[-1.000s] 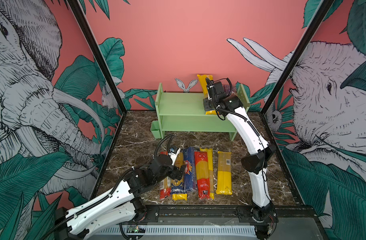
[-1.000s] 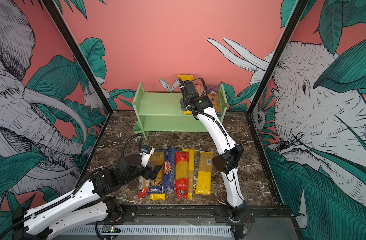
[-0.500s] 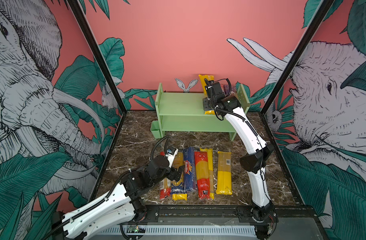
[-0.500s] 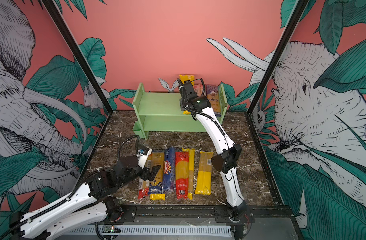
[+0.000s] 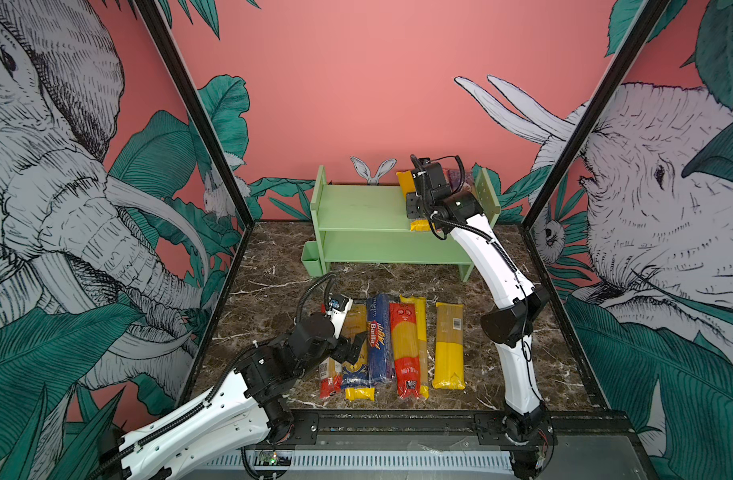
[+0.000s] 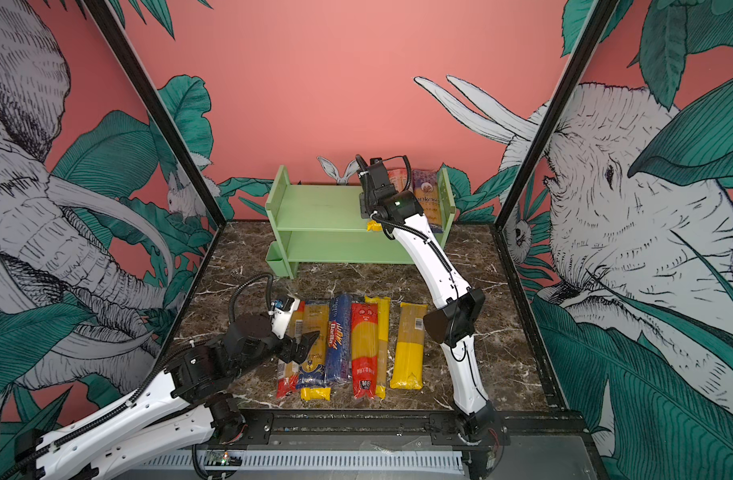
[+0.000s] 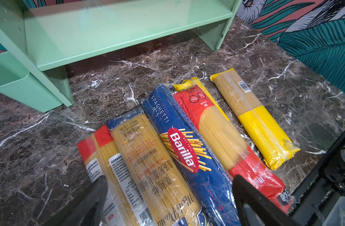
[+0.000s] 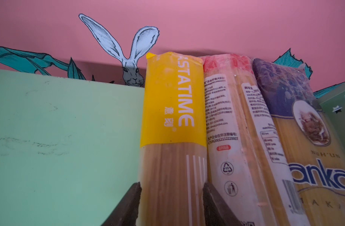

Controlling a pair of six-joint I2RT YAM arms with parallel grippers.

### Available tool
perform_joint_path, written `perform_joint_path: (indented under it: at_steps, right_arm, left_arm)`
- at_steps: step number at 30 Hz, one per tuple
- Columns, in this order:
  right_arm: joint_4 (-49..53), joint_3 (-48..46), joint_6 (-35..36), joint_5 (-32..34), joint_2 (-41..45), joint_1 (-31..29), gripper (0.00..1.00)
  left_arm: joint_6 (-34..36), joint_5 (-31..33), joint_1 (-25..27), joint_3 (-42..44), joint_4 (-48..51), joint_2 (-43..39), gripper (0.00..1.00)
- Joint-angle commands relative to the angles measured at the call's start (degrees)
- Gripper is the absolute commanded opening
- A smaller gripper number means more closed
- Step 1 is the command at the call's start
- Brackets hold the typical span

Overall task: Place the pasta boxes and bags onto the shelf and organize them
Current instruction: 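Lower the yellow pack upright onto the shelf and open the right gripper, then withdraw the right gripper from the shelf toward the remaining packs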

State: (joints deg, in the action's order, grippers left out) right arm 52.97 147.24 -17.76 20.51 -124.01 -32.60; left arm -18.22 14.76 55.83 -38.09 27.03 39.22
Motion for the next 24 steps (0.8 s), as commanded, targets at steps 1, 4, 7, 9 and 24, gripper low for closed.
perform_joint_path:
  at_steps: [1, 4, 7, 9, 24]
  right_arm:
    - [-1.9, -0.5, 0.6, -0.5, 4.2, -0.4, 0.57]
    - [-2.3, -0.5, 2.4, -1.1, 6.2, -0.5, 0.81]
    - [-2.4, -0.6, 3.5, -1.8, 8.5, -0.6, 0.99]
    - [-1.9, -1.0, 3.5, -2.4, 10.5, -0.7, 0.99]
    - [-11.1, -56.3, 0.4, 3.0, 52.7, -9.7, 0.99]
  left_arm:
    - [-0.7, 1.4, 0.1, 1.0, 2.0, -1.7, 0.99]
    - [-0.9, 1.5, 0.2, 0.8, 2.6, -2.6, 0.99]
    - [-1.4, 1.7, 0.2, 0.8, 3.0, -3.4, 0.99]
    - [-1.8, 1.9, 0.1, 1.0, 3.3, -3.8, 0.99]
    - [-6.6, 3.2, 0.2, 2.2, 2.9, -0.1, 0.99]
